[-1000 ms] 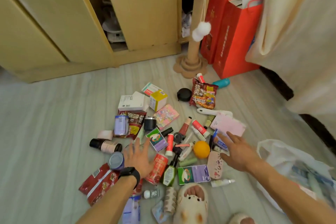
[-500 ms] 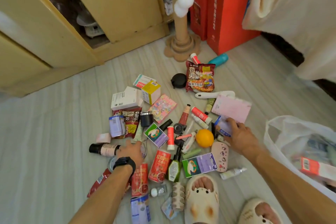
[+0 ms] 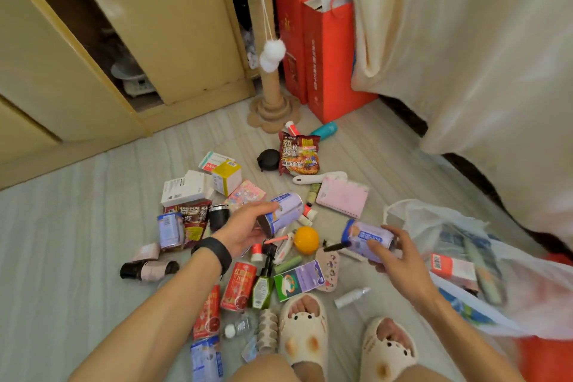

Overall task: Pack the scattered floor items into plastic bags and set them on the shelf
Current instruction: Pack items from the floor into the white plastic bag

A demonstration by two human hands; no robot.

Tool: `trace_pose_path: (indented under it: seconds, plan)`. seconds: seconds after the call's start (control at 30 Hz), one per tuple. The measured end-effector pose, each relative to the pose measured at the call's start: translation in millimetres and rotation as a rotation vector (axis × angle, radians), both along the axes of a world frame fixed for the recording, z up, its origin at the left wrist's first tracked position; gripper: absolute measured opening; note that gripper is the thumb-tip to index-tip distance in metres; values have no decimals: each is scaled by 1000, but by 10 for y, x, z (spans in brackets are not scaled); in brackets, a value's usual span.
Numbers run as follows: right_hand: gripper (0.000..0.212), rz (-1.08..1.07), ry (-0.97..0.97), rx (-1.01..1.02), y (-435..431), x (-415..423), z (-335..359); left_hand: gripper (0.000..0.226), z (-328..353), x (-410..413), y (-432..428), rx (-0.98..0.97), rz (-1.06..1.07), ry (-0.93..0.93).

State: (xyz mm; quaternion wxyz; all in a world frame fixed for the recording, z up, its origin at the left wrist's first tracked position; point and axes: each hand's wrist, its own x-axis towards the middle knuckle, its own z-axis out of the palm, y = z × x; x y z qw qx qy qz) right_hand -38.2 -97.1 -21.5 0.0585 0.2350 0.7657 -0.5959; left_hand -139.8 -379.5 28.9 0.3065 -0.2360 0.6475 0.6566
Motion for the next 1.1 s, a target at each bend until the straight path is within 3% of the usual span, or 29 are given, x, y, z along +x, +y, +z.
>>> trace_pose_path:
  seconds: [0.1, 0.2, 0.33, 0.43, 0.63, 0.87, 1.0, 1.1]
  plan:
    - [39, -25, 40, -19, 142, 146, 245, 50, 101, 21, 547, 107, -264, -4]
    - [46, 21, 50, 101, 382, 291, 376, 58, 199, 63, 1141, 114, -611, 21]
    - [48, 32, 43, 255, 749, 587, 438, 81, 250, 34, 1796, -14, -1009, 149]
    - [48, 26, 33, 331, 1025, 777, 392, 77, 233, 31, 2213, -130, -1174, 232]
    - [49, -117, -60, 334, 1545, 933, 145, 66, -214, 67, 2931, -246, -1230, 410]
    - [26, -442, -79, 129, 2056, 885, -52, 68, -767, -187, 3305, -208, -918, 352]
    - [33, -556, -139, 386, 2179, 940, -46, 67, -912, -171, 3454, -331, -965, 608]
    - [43, -477, -179, 577, 2237, 990, -92, 65, -1108, -135, 3609, -436, -1089, 808]
